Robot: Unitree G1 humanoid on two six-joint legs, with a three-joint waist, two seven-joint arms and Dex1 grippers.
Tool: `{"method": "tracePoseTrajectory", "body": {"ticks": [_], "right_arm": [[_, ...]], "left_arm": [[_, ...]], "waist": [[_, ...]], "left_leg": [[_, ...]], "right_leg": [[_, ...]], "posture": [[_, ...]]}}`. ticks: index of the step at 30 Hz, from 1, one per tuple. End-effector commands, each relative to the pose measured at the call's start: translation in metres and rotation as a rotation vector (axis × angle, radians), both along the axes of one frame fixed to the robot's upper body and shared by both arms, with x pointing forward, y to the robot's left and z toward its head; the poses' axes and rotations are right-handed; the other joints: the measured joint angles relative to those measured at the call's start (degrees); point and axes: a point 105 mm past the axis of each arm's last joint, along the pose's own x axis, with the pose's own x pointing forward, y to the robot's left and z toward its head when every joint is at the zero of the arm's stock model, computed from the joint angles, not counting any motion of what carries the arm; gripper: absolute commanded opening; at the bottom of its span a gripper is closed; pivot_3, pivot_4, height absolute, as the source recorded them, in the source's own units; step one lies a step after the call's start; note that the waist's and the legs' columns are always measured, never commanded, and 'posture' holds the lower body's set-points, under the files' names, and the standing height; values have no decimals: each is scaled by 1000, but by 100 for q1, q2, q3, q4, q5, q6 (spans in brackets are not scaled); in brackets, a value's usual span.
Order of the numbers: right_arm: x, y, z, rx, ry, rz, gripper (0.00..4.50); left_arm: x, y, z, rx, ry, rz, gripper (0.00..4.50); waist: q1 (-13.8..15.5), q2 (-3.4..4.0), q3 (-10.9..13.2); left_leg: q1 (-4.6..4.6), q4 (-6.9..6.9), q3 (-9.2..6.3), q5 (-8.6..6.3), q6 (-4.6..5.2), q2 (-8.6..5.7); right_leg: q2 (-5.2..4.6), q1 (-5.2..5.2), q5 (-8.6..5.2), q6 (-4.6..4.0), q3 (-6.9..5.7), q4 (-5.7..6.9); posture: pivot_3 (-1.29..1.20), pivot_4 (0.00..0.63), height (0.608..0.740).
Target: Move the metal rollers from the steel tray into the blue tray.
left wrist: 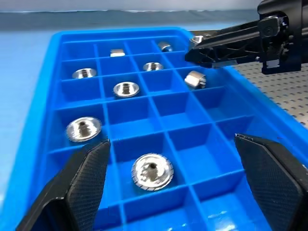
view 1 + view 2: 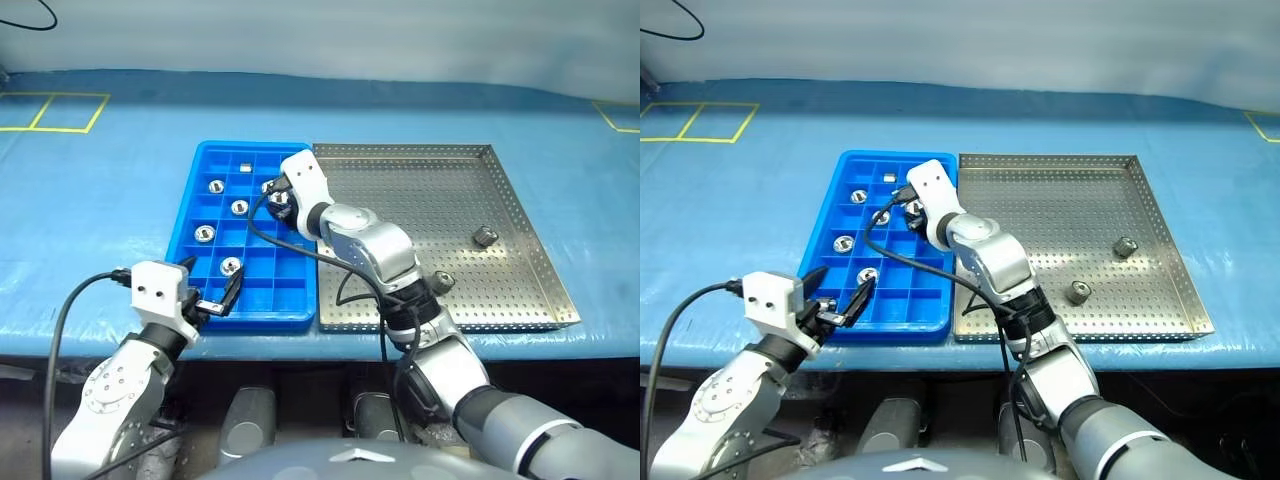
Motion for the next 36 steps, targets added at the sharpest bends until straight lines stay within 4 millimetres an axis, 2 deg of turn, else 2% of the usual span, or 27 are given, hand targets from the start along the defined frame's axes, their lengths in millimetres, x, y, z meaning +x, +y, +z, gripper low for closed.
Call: {"method": "tracePoseTrajectory", "body": {"ticks": [1,6,11,16,18,19,21,22,24,28,33,36], "right_arm": [[-5,17,2,12,-17,68,1693],[-9,18,-25,-31,49,77,1693],[-12,9,-30,-37,64,73,1693],[-17,3,-17,-6,33,80,3406],[-15,-5,7,46,-44,50,4058],[-13,-14,22,83,-86,9,4372],[-10,-35,44,139,-139,-70,4372],[-9,-42,49,152,-153,-98,4372],[-7,-72,56,139,-182,-207,4372],[-14,-134,37,21,-125,-429,4372],[-36,-179,8,-85,16,-583,4372],[-48,-196,-3,-98,84,-653,4372]], "left_arm": [[-4,-6,17,-11,-73,-6,4500],[-3,-9,16,-17,-64,-16,4500],[0,-12,15,-25,-63,-34,4500],[5,-19,15,-35,-62,-83,4500],[9,-26,17,-44,-67,-131,4500],[12,-30,18,-47,-69,-161,4500],[18,-36,18,-52,-68,-207,4500],[19,-38,18,-53,-67,-221,4500],[25,-47,18,-61,-61,-272,4500],[34,-66,18,-84,-59,-367,4500],[36,-81,17,-87,-51,-458,4500],[37,-89,15,-98,-48,-493,4500]], "waist": [[35,0,0],[103,0,0],[130,-1,-2],[132,-1,-1],[113,0,-1],[101,2,1],[47,3,1],[8,3,1],[-79,-1,-1],[-221,-4,-4],[-585,1,-2],[-724,2,-2]], "left_leg": [[1,0,-1,0,-1,0],[0,-3,-1,0,-2,0],[5,-12,-1,0,-4,1],[3,-16,-1,1,-6,0],[2,-16,0,2,-7,0],[1,-16,0,3,-9,0],[-3,-16,-1,8,-18,1],[-3,-15,-1,9,-18,0],[2,-16,0,9,-18,0],[-2,-22,-1,9,-18,-5],[-1,-36,5,9,-17,-3],[5,-41,0,9,-17,0]], "right_leg": [[0,-1,-5,6,-1,0],[0,-2,-6,4,-2,-1],[0,-5,-11,-2,-4,0],[-1,-4,-12,-5,-5,-2],[-2,-4,-11,-6,-4,-3],[-1,-7,-11,-6,-4,-2],[-1,-10,-13,-2,-6,-1],[-1,-8,-15,3,-6,0],[-2,-2,-15,5,-4,-3],[-4,-4,-3,-15,-2,-4],[0,-16,10,8,7,5],[6,-15,8,10,6,9]], "posture": [[310,150,740],[305,150,740],[265,150,740],[207,150,740],[145,150,740],[126,150,740],[74,150,740],[60,150,740],[29,150,740],[-50,150,740],[-105,150,740],[-121,150,740]]}}
